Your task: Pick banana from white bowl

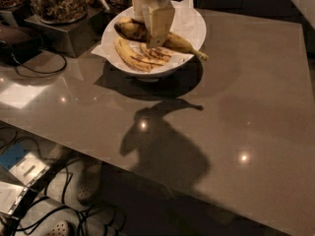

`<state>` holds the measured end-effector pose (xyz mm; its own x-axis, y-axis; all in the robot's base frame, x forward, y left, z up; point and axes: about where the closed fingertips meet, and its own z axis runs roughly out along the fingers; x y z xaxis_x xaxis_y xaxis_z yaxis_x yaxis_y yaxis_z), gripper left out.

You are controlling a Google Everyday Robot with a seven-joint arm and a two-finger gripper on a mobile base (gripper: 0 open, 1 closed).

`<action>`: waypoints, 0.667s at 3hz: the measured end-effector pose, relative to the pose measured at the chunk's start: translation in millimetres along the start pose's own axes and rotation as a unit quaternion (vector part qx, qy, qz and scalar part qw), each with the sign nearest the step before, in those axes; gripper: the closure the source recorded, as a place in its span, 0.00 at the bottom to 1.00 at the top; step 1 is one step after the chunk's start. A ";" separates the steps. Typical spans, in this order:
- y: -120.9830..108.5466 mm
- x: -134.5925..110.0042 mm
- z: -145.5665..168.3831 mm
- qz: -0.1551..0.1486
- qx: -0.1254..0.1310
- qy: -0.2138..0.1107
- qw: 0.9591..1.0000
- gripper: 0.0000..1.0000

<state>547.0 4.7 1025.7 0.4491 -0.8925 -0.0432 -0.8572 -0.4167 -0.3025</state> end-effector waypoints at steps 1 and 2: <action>-6.4 -1.5 2.0 0.001 0.011 -0.002 1.000 1.00; 4.0 -10.7 -13.8 -0.002 0.022 -0.004 1.000 1.00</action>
Offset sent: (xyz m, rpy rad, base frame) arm -0.0498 -0.0051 0.0281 0.0062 -0.0165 0.0088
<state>535.3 10.2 1038.1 0.4542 -0.8895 -0.0497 -0.8438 -0.4116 -0.3442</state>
